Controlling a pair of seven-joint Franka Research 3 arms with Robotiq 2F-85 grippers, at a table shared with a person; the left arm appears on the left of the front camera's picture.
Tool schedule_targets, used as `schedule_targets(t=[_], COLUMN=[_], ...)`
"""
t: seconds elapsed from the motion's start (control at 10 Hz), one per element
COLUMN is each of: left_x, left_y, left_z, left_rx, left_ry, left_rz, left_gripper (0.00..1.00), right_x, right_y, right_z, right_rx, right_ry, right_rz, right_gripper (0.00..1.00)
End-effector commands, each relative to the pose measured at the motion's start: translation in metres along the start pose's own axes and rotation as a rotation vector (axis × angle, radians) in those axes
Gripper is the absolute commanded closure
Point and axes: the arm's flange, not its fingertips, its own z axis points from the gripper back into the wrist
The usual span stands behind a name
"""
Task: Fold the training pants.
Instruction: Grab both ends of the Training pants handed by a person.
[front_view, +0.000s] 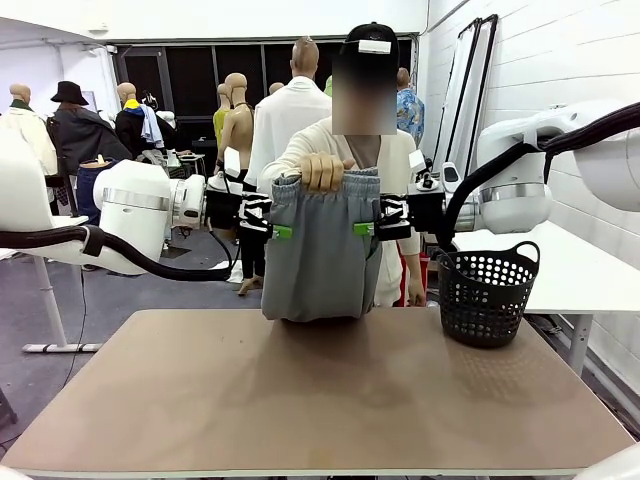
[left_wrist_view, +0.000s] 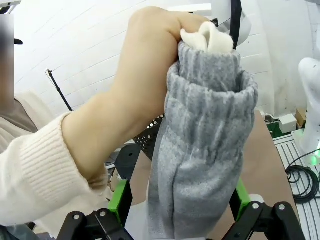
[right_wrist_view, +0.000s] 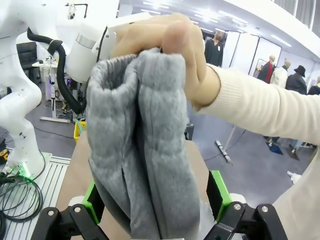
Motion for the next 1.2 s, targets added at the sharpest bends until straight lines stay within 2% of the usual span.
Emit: schedule_targets(t=[0.0,0.6,0.9,1.1], left_x=[-0.001,0.0,0.006,0.007], left_y=[-0.002,-0.003,-0.006,-0.006], left_z=[-0.002,-0.007,-0.021,-0.028], left_rx=[0.007,-0.018,-0.012,-0.01], left_ry=[-0.048,-0.108,-0.076,-0.091], left_rz=[-0.015,0.057,0.055,0.071], left_gripper=[0.0,0.0,0.0,0.0], right_x=[0.006,0.008,0.009,0.009], right_y=[-0.004,-0.007,-0.011,-0.012], right_z=[-0.002,-0.006,-0.014,-0.017], right_rx=[0.014,0.043,0.042,0.04], right_ry=[-0.057,-0.074,-0.062,-0.068], right_rz=[-0.009,-0.015,-0.021,-0.021], right_gripper=[0.0,0.0,0.0,0.0])
